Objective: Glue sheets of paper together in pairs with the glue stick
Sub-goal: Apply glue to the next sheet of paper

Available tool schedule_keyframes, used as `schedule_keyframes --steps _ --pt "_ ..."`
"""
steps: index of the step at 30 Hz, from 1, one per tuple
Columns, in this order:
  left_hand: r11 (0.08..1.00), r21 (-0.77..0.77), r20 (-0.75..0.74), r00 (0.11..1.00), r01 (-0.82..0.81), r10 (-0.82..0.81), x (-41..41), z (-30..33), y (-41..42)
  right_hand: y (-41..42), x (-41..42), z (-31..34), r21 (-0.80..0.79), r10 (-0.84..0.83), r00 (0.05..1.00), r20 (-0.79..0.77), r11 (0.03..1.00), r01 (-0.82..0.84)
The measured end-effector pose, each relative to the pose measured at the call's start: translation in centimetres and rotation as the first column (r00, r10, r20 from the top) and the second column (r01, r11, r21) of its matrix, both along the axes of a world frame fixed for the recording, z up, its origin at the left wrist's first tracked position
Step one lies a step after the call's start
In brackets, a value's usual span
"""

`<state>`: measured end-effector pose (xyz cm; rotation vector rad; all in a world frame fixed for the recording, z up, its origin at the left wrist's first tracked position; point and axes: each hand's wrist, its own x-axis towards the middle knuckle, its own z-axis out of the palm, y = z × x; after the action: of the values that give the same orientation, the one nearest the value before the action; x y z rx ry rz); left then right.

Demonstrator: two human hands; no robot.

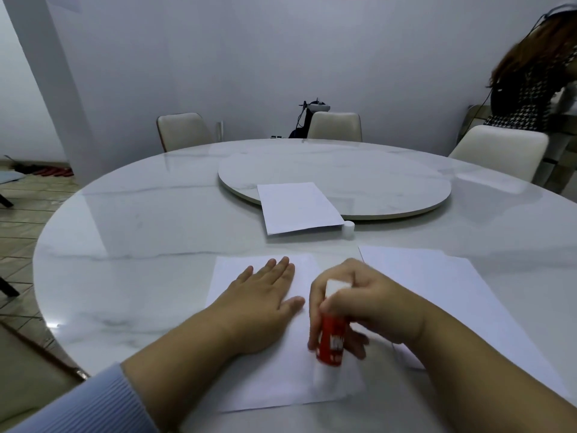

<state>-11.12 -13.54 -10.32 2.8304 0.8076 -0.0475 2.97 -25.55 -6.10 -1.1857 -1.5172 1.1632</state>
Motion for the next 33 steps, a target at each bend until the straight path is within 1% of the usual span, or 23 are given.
schedule_keyframes --steps 1,2,3,4,5,6,8,9,10,11,12,15,16,18,20,23,25,27,29,33 --pt "0.999 -0.024 -0.034 0.999 0.029 -0.030 0.0 0.5 0.3 0.3 0.4 0.1 0.048 -0.080 0.987 -0.138 0.995 0.088" --pt "0.996 -0.051 -0.085 0.993 0.072 -0.076 -0.1 1.2 0.7 0.5 1.0 0.1 0.085 -0.194 0.936 -0.295 0.970 0.228" --pt "0.990 -0.076 -0.145 0.981 0.119 -0.129 -0.2 2.0 1.1 0.7 1.7 0.1 0.107 -0.309 0.852 -0.423 0.916 0.386" --pt "0.982 -0.100 -0.185 0.967 0.157 -0.173 -0.4 2.8 1.4 0.7 2.4 0.2 0.117 -0.410 0.762 -0.501 0.840 0.529" --pt "0.978 -0.115 -0.187 0.963 0.177 -0.196 -0.5 3.4 1.7 0.7 3.1 0.2 0.127 -0.493 0.688 -0.532 0.757 0.641" --pt "0.980 -0.114 -0.153 0.972 0.164 -0.180 -0.5 3.8 1.7 0.7 3.6 0.2 0.138 -0.563 0.632 -0.533 0.679 0.721" --pt "0.998 -0.051 -0.024 0.999 0.042 -0.044 -0.1 3.4 1.0 0.7 4.2 0.1 0.157 -0.683 0.546 -0.485 0.546 0.823" --pt "0.999 -0.005 0.015 0.999 -0.032 0.033 0.1 2.7 0.5 0.7 4.3 -0.1 0.168 -0.733 0.512 -0.449 0.493 0.853" --pt "0.997 0.028 0.006 0.997 -0.074 0.074 0.2 2.1 0.0 0.8 4.4 -0.2 0.178 -0.770 0.483 -0.417 0.452 0.874" --pt "0.997 0.035 -0.027 0.997 -0.073 0.074 0.3 1.5 -0.3 0.8 4.5 -0.4 0.188 -0.792 0.464 -0.396 0.425 0.886" --pt "0.999 0.003 -0.056 0.997 -0.052 0.052 0.2 1.2 -0.4 0.9 4.5 -0.5 0.198 -0.805 0.455 -0.382 0.409 0.891" --pt "0.993 -0.120 -0.075 0.997 0.008 -0.017 -0.3 1.7 0.0 1.0 4.3 -0.6 0.236 -0.817 0.459 -0.349 0.397 0.887" --pt "0.990 -0.140 -0.055 0.998 0.020 -0.028 -0.3 1.7 -0.1 1.0 4.3 -0.6 0.251 -0.816 0.470 -0.336 0.404 0.880" --pt "0.988 -0.153 0.043 0.999 0.021 -0.014 0.1 1.6 -0.7 1.1 4.3 -0.9 0.294 -0.810 0.520 -0.269 0.445 0.846" --pt "0.995 -0.097 0.128 0.992 0.007 0.006 0.5 1.1 -1.6 1.5 4.1 -1.2 0.317 -0.797 0.583 -0.158 0.519 0.794" --pt "1.000 -0.016 0.092 0.996 0.006 -0.004 0.8 0.3 -2.0 2.2 3.7 -2.0 0.289 -0.758 0.653 -0.014 0.622 0.728" --pt "1.000 -0.006 0.074 0.997 0.003 -0.003 0.9 0.1 -1.8 2.6 3.5 -2.4 0.261 -0.736 0.674 0.067 0.665 0.700" --pt "1.000 -0.006 0.072 0.997 0.002 -0.002 0.9 0.0 -1.8 2.8 3.4 -2.8 0.222 -0.702 0.703 0.113 0.707 0.671" --pt "1.000 -0.005 0.061 0.998 0.002 -0.001 0.9 0.0 -1.9 2.8 3.3 -2.7 0.207 -0.682 0.718 0.140 0.729 0.652" --pt "1.000 0.006 0.038 0.999 0.006 -0.006 0.9 0.0 -1.8 2.2 3.2 -1.8 0.261 -0.689 0.715 0.118 0.716 0.648"
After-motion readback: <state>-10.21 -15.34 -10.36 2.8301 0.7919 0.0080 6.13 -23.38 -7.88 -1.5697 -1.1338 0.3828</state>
